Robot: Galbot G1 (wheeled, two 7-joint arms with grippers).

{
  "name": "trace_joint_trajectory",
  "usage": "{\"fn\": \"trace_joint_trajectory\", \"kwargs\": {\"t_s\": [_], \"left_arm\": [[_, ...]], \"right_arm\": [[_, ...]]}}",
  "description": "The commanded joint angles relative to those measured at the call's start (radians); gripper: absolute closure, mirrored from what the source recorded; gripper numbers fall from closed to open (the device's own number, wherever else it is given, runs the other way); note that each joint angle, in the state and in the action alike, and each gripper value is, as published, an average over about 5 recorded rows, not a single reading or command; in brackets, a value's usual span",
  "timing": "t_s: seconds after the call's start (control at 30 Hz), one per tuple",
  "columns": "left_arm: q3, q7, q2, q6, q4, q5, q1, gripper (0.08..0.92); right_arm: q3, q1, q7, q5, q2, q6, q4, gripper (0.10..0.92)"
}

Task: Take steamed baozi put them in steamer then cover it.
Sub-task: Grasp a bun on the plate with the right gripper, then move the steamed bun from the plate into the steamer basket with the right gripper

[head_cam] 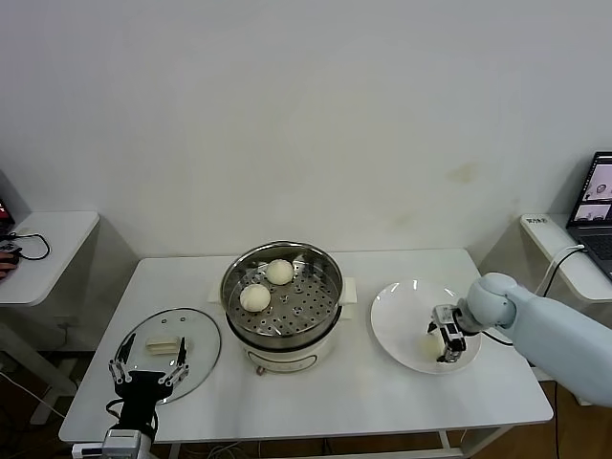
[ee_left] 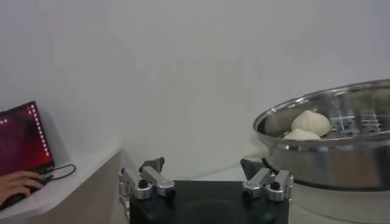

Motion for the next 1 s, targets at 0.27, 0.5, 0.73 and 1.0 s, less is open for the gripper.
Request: {"fn": "trace_joint_trajectory", "kwargs": {"t_s": [0.27,0.5,0.73,1.0], "left_arm": [[-0.003,-0.001,-0.002,-0.003,-0.009,0.002,0.008,0.177],[-0.003,-0.001,-0.001,-0.003,-0.014,0.002,0.011,0.177],[0.004,-0.001,0.002,-0.002,-0.022,0.003,0.008,0.177],[0.008,-0.001,0.0,-0.002,-0.042,0.007,0.018,0.177]], "right_arm": [[0.017,-0.006,-0.019,-0.006,-0.002,-0.007,-0.013,0.437],[0.049,0.056,-0.059,0.027,-0.043,-0.008,0.023,0.472],[0.063,0.237,-0.078,0.141,-0.067,-0.021,0.067,0.466],[-0.138,0.611,-0.067,0.303,0.034,-0.044,0.07,0.465]]}}
